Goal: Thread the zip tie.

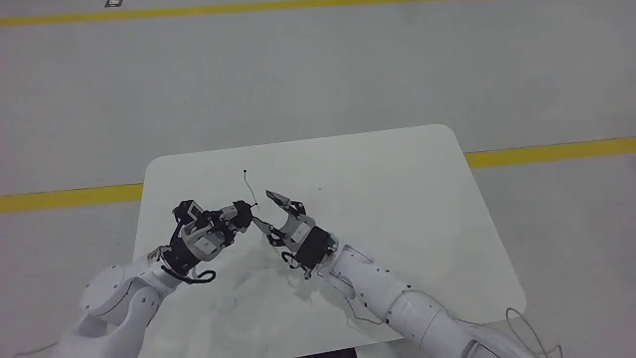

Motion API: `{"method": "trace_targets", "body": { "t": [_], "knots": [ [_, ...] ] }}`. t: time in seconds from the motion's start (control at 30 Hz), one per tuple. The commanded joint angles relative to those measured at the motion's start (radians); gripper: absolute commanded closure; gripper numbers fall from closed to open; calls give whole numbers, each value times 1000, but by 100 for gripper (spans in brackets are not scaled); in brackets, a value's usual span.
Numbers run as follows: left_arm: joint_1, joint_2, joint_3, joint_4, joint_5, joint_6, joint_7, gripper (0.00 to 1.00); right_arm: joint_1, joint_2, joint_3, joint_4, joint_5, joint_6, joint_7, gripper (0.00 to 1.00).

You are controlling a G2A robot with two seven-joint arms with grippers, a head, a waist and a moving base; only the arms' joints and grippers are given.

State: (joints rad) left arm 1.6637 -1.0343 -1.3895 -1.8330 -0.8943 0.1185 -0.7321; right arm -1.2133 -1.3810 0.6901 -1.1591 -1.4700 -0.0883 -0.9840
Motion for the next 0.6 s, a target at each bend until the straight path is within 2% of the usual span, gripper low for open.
{"method": "trace_targets", "body": {
  "t": [0.0,0.13,0.47,0.57],
  "knots": [
    [0,0,0,0,0,0,0,100,1,-4,-1,4,-1,0,-4,69],
    [0,0,0,0,0,0,0,100,1,-10,-2,9,-4,3,-12,81],
    [0,0,0,0,0,0,0,100,-1,-21,3,15,-18,0,-24,86],
    [0,0,0,0,0,0,0,100,-2,-23,7,15,-21,-1,-30,93]
  ]
}}
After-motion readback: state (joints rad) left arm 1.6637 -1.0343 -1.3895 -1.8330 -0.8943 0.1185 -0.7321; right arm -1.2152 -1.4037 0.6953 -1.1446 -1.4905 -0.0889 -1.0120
